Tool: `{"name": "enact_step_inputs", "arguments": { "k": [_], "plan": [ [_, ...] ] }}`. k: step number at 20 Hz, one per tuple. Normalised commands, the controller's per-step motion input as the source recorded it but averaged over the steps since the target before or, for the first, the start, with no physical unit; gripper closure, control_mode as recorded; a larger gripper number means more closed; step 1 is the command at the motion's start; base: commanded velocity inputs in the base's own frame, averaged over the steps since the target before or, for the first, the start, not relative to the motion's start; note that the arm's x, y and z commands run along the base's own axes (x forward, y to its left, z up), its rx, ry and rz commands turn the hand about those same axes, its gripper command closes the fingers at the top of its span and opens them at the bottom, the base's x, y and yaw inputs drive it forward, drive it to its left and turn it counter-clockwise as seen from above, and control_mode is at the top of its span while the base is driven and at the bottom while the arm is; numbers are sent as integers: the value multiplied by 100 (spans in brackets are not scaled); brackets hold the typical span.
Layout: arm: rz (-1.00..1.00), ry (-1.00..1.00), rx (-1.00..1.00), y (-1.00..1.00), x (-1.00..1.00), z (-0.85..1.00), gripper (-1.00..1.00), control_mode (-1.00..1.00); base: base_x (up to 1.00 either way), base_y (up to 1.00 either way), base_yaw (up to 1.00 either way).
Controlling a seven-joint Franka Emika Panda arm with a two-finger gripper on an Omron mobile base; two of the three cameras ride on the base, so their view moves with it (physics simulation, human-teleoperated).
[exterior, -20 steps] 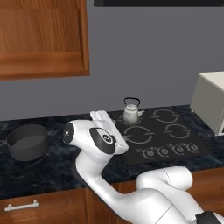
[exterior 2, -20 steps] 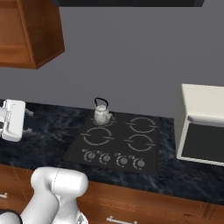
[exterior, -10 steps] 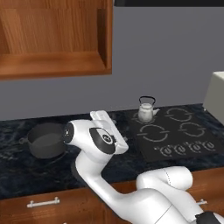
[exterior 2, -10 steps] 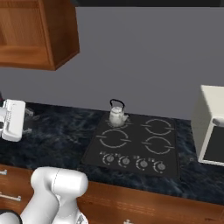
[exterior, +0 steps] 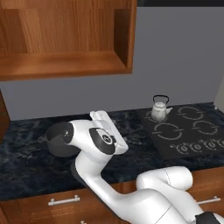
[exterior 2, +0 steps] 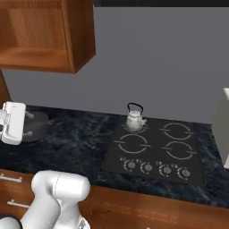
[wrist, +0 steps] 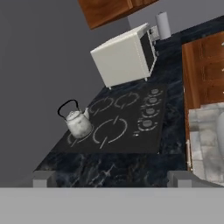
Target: Pick the kettle from the cabinet and place it on a stove burner. Then pick the pot from the counter and place it on another stove burner. Finally, turn both burners on.
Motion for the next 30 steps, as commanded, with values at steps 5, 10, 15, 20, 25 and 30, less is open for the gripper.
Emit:
{"name": "enact_step_inputs", "arguments": {
  "k": [5, 10, 15, 20, 25, 30],
  "plan": [
    [0, 0, 0, 0, 0, 0, -100, 100, 30, 46, -6],
    [0, 0, 0, 0, 0, 0, -100, 100, 41, 38, -8],
    [0, 0, 0, 0, 0, 0, -100, 100, 33, 36, -8],
    [0, 0, 0, 0, 0, 0, -100, 100, 24, 46, -5],
    [0, 0, 0, 0, 0, 0, -100, 100, 18, 47, -1],
    [1, 2, 4, 24, 0, -9, -100, -100, 0, 0, 0]
  ]
}}
